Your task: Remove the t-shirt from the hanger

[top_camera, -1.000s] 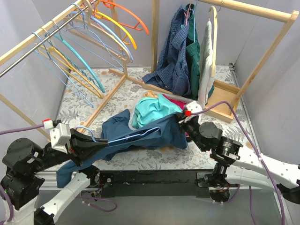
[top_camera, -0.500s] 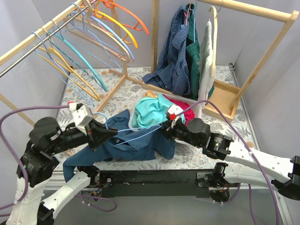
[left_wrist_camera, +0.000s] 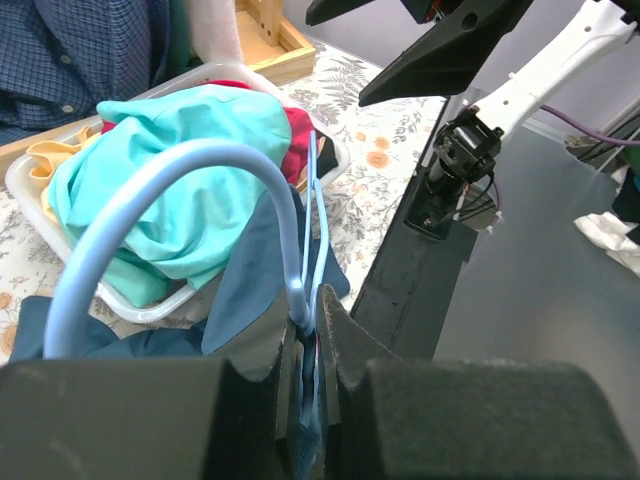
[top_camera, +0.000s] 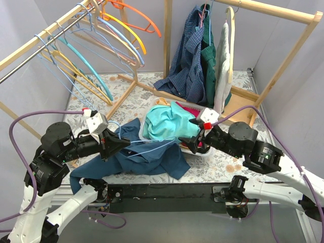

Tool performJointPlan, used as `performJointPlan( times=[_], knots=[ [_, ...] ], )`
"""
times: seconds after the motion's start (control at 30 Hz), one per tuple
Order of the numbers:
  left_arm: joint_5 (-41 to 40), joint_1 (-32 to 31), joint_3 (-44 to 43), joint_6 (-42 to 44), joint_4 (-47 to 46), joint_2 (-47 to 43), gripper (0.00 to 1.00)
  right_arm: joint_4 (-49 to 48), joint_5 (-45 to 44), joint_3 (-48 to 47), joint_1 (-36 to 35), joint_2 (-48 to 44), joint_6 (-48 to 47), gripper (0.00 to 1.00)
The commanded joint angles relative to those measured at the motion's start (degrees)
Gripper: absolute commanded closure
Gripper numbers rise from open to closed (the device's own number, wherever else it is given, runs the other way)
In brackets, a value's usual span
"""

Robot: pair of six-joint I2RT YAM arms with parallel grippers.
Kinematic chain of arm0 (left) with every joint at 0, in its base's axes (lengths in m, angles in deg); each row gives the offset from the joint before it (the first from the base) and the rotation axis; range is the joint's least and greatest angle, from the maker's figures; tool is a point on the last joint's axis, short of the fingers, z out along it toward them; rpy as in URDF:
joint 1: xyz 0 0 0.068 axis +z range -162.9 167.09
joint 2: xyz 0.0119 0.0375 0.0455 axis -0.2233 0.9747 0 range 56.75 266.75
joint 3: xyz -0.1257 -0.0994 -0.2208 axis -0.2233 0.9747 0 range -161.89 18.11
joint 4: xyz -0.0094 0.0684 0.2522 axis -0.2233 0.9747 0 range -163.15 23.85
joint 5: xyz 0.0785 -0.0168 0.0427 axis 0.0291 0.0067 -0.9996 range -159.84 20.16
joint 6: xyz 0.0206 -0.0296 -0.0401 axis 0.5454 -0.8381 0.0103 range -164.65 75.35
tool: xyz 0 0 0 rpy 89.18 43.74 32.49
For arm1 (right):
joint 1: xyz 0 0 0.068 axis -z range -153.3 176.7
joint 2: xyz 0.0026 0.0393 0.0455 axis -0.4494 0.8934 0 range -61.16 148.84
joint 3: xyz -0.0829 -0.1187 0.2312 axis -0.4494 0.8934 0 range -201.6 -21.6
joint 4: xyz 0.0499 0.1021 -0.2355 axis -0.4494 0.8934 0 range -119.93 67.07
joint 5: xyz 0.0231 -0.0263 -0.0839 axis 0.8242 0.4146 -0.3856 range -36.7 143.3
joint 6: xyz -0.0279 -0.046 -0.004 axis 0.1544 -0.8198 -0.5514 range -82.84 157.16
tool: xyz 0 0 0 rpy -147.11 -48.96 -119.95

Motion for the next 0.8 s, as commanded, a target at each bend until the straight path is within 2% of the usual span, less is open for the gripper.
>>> performJointPlan(
  times=[0.0, 0.2, 0.37, 0.47, 0.53, 0.77],
  knots=[
    [3.3, -0.3, -2.5, 0.4, 0.0, -0.2, 1.0, 3.7, 9.1, -3.0, 0.1, 3.5, -6.1, 0.17],
    [4.9, -0.3, -3.9, -0.5, 0.7, -1.5, 1.0, 4.5, 14.5, -5.4, 0.1, 10.7, -9.8, 0.16],
    [5.7, -0.3, -4.1, -0.5, 1.0, -1.4, 1.0, 3.1, 15.9, -6.6, 0.1, 12.1, -10.6, 0.18],
    [5.6, -0.3, -3.7, -0.4, 1.1, -1.5, 1.0, 1.9, 16.9, -6.7, 0.1, 11.0, -10.7, 0.25],
    [5.0, -0.3, -3.2, -0.3, 1.2, -1.6, 1.0, 1.8, 17.9, -6.9, 0.1, 10.2, -10.5, 0.33],
    [4.7, -0.3, -3.0, -0.1, 1.0, -2.0, 1.0, 2.4, 22.8, -7.3, 0.1, 9.6, -10.4, 0.39]
  ],
)
